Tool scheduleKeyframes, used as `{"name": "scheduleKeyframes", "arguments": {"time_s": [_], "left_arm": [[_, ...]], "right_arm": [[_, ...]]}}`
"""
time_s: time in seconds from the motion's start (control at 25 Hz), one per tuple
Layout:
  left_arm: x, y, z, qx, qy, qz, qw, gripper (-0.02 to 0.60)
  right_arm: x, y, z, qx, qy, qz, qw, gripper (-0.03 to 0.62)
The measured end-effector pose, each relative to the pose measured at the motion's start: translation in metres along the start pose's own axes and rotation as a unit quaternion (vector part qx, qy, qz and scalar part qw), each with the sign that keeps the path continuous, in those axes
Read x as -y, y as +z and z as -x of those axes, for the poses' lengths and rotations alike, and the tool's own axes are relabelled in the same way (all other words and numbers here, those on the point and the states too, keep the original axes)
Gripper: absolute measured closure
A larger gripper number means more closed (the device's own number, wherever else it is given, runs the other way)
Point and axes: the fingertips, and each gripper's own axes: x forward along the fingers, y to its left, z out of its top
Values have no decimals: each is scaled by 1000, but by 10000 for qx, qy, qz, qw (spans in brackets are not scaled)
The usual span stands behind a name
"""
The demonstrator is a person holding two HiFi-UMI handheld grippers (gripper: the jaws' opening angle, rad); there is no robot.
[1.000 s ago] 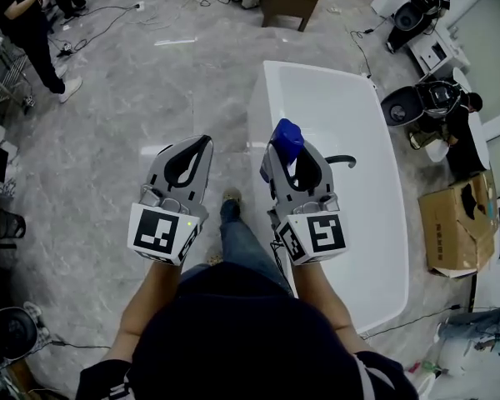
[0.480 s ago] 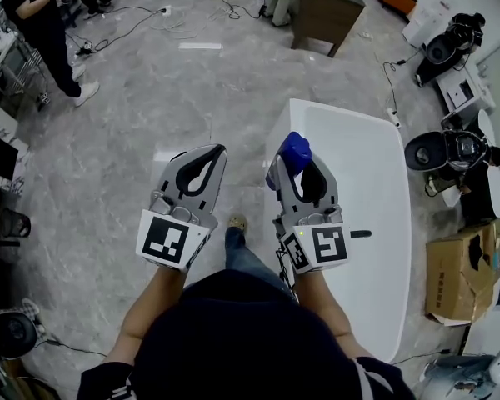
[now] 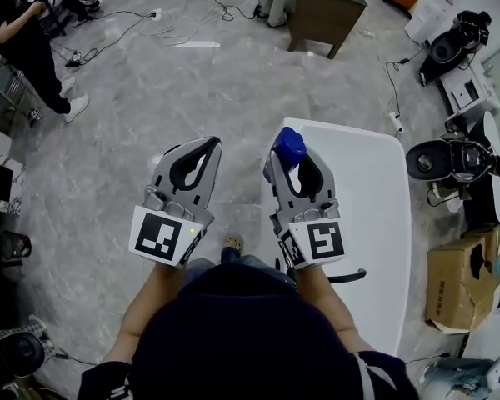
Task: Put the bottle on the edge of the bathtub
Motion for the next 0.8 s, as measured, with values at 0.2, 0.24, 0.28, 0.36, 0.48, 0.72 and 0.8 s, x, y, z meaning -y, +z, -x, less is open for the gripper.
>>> {"name": "scheduleKeyframes", "arguments": {"time_s": [0.2,0.24,0.28,0.36,0.48,0.72,0.8], "left_arm": [[-4,-22,-49,-175,-368,88,9991,560],[-5,-23,-58,-176,-449,102,9988,560],[-6,-24,-67,-187,-528,112,9984,560],[-13,-27,-87,-222,-789,154,9965,560],[-9,-40,-117,-282,-1426,270,9890,560],[23,-49,-199,-332,-2549,416,9655,560],[35,-51,-226,-316,-3005,361,9526,560]], "right_arm": [[39,-21,-10,-213,-410,-18,9989,427],[45,-24,-12,-256,-487,-20,9985,427],[52,-26,-16,-296,-563,-24,9980,427],[63,-30,-25,-380,-817,-32,9959,427],[80,-42,-24,-537,-1430,-24,9883,427],[136,-61,-25,-756,-2310,-29,9700,427],[156,-67,-26,-812,-2652,-39,9607,427]]}}
